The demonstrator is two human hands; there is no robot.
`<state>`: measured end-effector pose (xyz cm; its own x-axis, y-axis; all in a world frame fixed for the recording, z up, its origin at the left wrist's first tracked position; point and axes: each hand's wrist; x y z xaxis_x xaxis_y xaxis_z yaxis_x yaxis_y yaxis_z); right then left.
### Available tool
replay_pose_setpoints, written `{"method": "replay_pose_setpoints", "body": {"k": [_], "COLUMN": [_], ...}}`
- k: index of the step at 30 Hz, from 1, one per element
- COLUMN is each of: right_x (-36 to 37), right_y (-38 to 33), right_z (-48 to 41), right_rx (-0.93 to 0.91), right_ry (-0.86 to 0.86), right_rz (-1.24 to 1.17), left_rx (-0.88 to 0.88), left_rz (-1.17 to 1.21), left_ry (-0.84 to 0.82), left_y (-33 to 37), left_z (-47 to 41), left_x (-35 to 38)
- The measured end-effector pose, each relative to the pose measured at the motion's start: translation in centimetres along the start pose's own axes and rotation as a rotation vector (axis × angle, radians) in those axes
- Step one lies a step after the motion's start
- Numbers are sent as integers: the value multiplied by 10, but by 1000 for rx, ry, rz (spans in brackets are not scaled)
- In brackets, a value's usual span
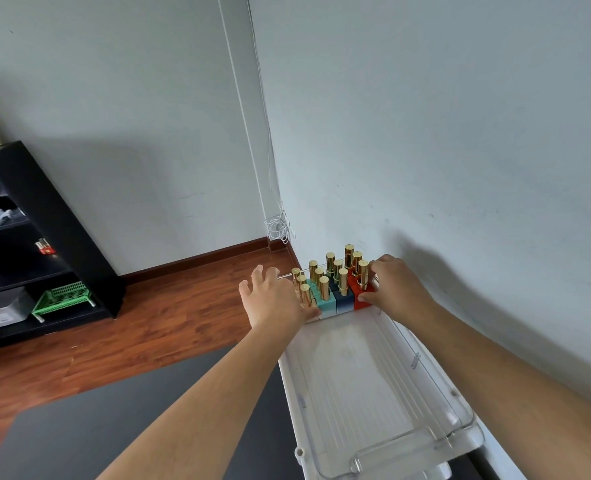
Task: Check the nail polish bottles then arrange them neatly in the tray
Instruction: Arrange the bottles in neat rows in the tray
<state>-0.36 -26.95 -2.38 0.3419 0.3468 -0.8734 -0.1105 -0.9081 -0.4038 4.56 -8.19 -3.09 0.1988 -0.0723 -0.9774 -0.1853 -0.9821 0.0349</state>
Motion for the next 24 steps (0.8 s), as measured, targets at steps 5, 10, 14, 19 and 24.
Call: {"method": "replay_pose_setpoints", "body": {"k": [5,10,14,19,24], "right_x": [2,2,2,5,6], "right_y": [0,1,2,-1,-1], "right_z": [1,2,2,3,2], "right_rx": [-5,-11,-10,9,12], "right_ry": [22,22,21,30,35], "right_rz": [8,4,0,-15,-13], "left_rx": [-3,-6,6,-12,-15], "left_rz": [-2,-20,-50,-6,-8], "left_ry": [16,24,-2,-18,-14], "left_y": [2,-1,-3,-1,0], "left_z": [2,3,2,1,1], "left_x": [1,0,0,1,0]}}
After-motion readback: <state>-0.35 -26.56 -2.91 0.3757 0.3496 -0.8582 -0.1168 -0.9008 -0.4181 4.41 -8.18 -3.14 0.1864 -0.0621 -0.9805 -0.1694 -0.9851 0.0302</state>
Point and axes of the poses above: each hand's wrist, its own z-axis away from the middle knuckle, its own x-axis out of the palm, y = z × x, and after that the axes turned 8 degrees about y, right-handed
